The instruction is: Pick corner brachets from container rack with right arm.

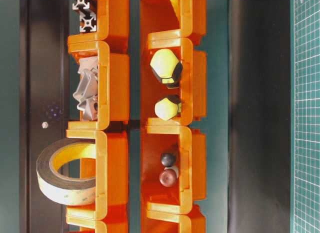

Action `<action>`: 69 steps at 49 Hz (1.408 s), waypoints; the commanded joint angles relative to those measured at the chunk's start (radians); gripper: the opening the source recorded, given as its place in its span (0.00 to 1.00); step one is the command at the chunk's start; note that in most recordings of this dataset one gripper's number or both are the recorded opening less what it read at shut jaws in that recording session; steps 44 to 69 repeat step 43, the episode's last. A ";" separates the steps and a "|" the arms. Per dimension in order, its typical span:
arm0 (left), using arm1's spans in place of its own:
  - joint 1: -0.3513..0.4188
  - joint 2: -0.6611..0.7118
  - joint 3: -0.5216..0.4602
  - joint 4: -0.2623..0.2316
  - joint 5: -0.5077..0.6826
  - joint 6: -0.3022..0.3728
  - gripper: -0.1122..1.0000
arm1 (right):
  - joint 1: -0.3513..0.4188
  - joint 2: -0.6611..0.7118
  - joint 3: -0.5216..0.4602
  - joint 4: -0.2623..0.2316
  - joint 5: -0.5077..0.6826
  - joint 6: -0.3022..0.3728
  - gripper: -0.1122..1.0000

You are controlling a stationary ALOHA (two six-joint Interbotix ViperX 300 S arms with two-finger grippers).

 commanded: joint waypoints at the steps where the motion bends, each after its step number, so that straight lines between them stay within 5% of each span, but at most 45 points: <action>1: -0.002 0.006 -0.012 0.002 -0.009 0.003 0.10 | -0.002 -0.008 -0.002 -0.003 -0.012 -0.002 0.71; 23: 0.000 0.006 -0.011 0.002 -0.009 0.003 0.10 | -0.002 -0.146 0.058 -0.002 0.018 0.000 0.71; 69: 0.000 0.005 -0.009 0.002 -0.009 0.002 0.10 | -0.002 -0.195 0.083 -0.002 0.031 0.000 0.71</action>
